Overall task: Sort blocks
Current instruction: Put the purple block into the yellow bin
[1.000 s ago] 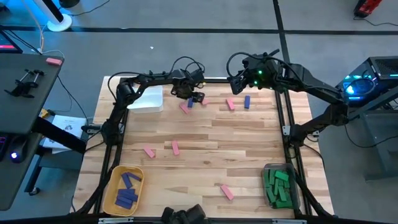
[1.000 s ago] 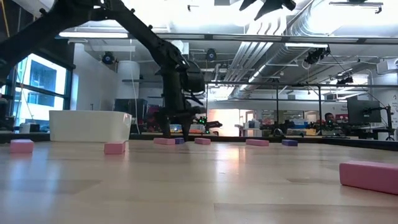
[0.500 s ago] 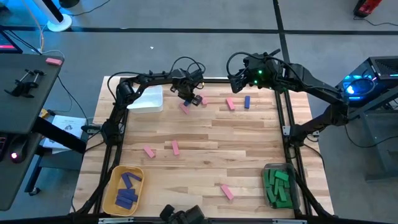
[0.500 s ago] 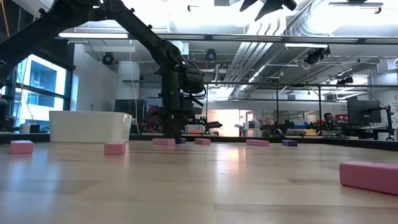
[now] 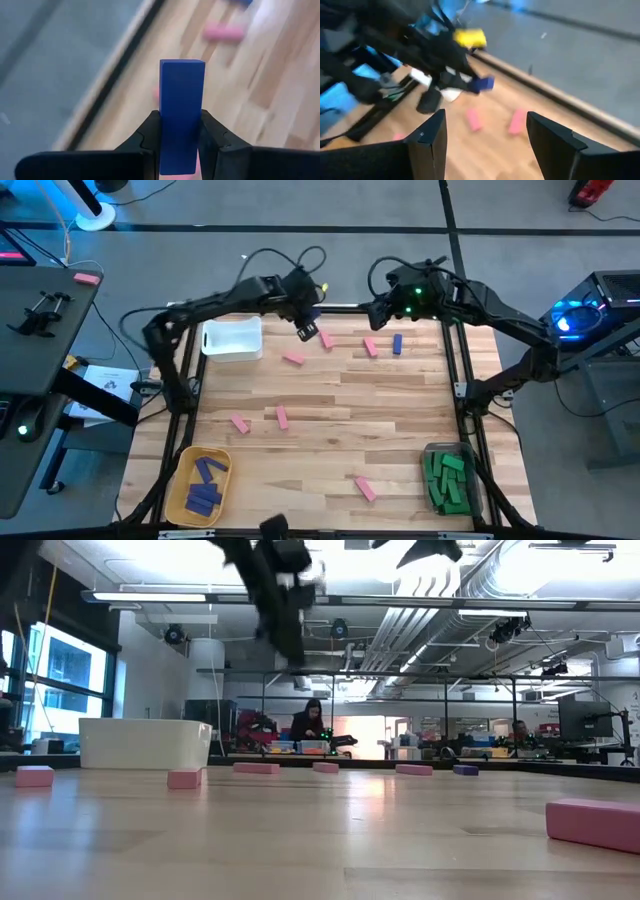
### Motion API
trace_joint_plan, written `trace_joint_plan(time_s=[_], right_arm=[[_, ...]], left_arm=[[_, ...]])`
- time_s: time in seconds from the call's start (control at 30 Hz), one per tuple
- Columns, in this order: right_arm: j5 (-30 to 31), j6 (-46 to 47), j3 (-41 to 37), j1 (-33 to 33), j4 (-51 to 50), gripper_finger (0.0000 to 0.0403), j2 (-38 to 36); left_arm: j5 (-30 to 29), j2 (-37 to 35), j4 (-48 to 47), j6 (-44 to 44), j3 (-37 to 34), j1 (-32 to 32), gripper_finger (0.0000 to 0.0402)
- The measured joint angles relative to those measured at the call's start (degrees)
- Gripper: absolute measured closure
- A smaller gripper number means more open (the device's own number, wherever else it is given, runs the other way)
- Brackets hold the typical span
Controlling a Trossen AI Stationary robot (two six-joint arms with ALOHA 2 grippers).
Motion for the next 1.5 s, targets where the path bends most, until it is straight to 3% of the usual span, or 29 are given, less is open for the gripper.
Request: trace_joint_plan(time_s=[0.2,0.53,0.77,1.1,1.27,1.43,1.5], right_arm=[[-4.92,3.97,0.01,-2.31,0.97,0.0197,4.43],[-11.18,6.59,-0.01,-2.43,6.32,0.0197,10.34],[-8.43,8.13,-0.01,-2.44,5.31,0.0197,11.9],[-9.72,7.9,-0.01,-2.44,5.79,0.0199,13.49],[-9.72,7.9,-0.01,-2.44,5.37,0.0248,13.49],[-9.37,7.86,0.01,-2.37,5.6,0.0363,13.38],[-9.09,7.65,0.07,-2.36,5.58,0.039,13.36]], left_arm=[[-10.47,-7.23,8.0,6.47,0.0,-8.93,0.0351],[-14.26,-5.41,8.94,9.25,0.0,-13.19,0.0351],[-12.88,-5.23,10.94,11.02,0.0,-13.17,0.0351],[-9.2,-4.95,12.83,11.78,0.0,-13.55,0.0351],[-9.34,-4.95,13.01,12.13,0.0,-13.62,0.0351],[-9.36,-4.92,13.32,12.13,0.0,-13.71,0.0351],[-9.61,-4.9,13.52,12.15,0.0,-13.76,0.0348]])
